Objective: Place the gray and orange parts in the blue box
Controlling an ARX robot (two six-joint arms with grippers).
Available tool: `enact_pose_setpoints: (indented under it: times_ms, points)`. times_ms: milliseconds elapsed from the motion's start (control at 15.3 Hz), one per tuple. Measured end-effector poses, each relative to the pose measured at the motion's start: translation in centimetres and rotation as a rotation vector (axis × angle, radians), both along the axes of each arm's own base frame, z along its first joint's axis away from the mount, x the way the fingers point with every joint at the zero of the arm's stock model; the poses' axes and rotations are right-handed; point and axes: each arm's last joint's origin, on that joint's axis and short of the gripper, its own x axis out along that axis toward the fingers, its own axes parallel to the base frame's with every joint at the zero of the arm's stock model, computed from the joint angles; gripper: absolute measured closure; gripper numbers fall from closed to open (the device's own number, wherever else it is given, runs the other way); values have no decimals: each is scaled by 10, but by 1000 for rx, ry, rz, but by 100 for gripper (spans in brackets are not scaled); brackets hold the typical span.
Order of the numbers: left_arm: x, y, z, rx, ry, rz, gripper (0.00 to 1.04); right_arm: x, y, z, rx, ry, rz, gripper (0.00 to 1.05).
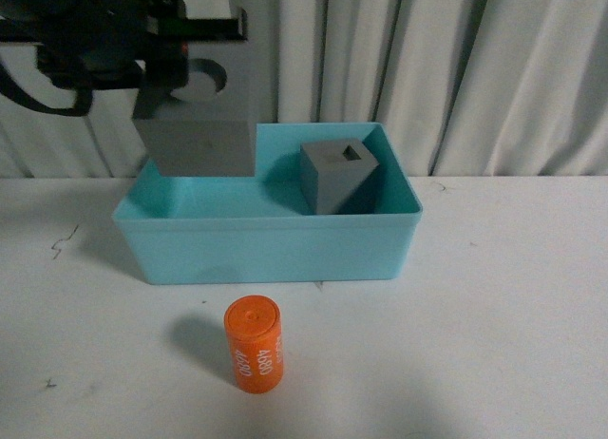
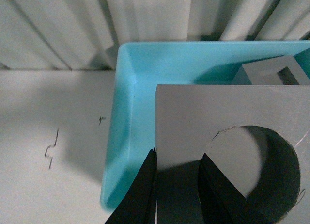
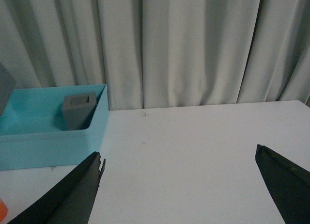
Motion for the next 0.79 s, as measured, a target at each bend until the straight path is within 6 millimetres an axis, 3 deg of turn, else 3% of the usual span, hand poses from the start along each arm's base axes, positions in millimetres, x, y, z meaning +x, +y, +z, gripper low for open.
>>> enact_pose_setpoints:
  times_ms: [262,590,786]
  points:
    - [46,-19,-27,103,35,-28,86,0,0,0,0,0,0,6]
    - [70,-12,-68,194,123,-16,86,0,0,0,0,0,0,6]
    - [82,-2,-74,213,132,14,86,0,0,0,0,0,0,6]
